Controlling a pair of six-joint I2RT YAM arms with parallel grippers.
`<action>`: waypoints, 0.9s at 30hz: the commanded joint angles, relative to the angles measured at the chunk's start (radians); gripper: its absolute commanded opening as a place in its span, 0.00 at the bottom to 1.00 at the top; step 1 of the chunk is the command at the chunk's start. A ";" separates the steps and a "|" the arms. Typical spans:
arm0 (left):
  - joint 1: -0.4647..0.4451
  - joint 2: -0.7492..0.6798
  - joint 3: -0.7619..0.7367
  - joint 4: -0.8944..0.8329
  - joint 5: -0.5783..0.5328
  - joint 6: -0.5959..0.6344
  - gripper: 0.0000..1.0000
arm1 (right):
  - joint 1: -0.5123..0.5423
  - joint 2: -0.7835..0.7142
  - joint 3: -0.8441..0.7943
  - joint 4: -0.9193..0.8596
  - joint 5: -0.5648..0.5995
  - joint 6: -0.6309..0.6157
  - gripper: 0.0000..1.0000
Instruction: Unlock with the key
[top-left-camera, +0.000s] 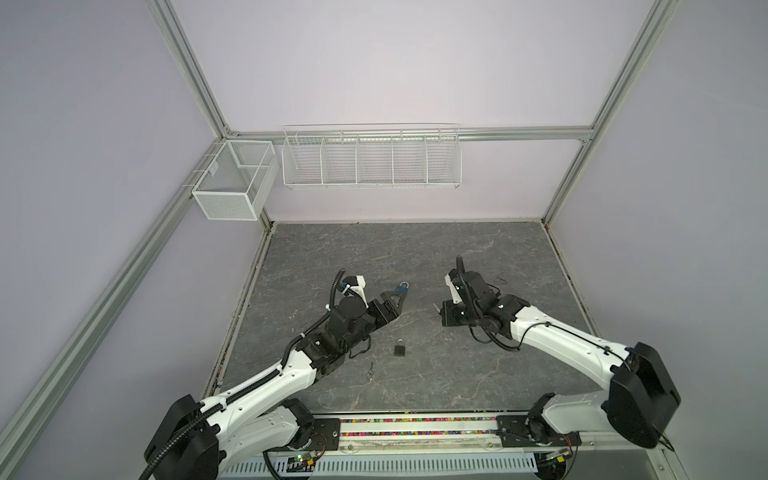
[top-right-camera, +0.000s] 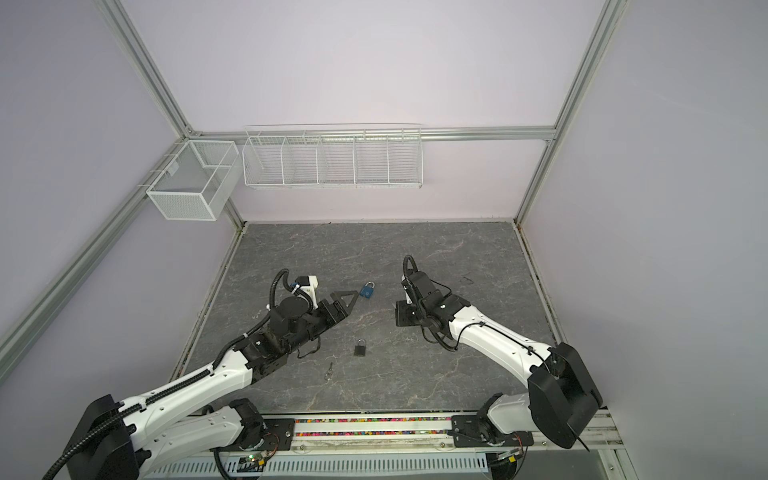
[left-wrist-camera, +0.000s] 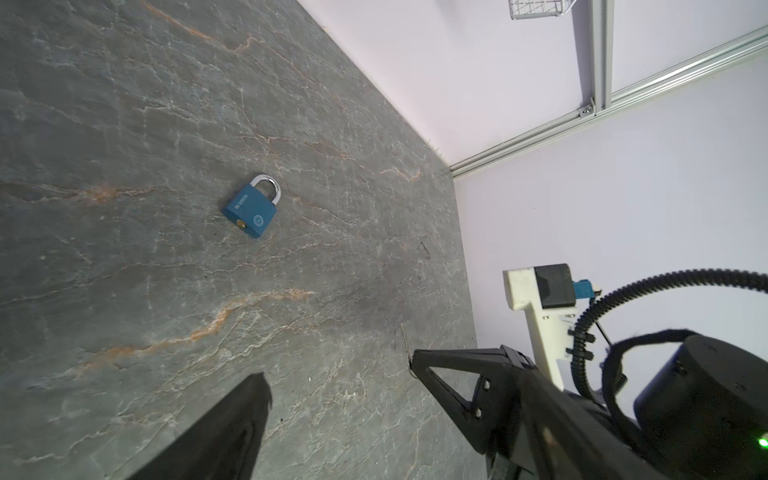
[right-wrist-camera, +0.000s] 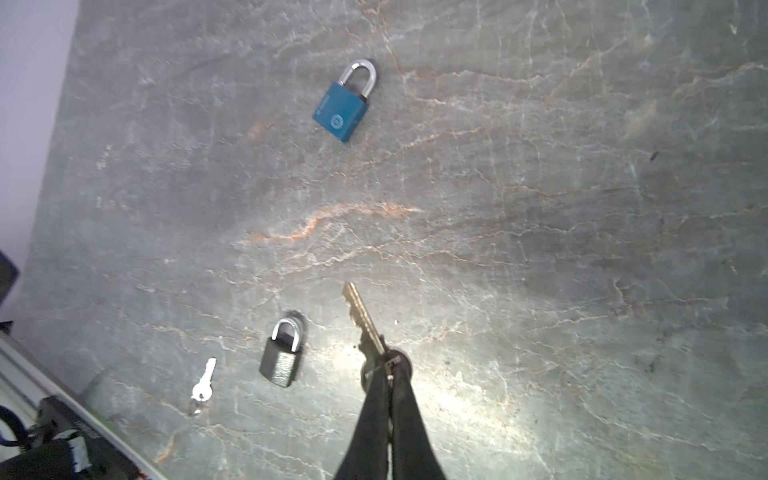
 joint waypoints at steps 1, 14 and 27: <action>-0.005 0.041 0.045 0.007 0.019 -0.016 0.86 | 0.022 -0.023 0.041 0.025 -0.027 0.049 0.06; -0.013 0.206 0.114 0.088 0.087 0.003 0.56 | 0.124 -0.002 0.117 0.053 -0.017 0.105 0.07; -0.018 0.298 0.163 0.114 0.117 -0.001 0.30 | 0.153 0.033 0.144 0.047 -0.022 0.088 0.07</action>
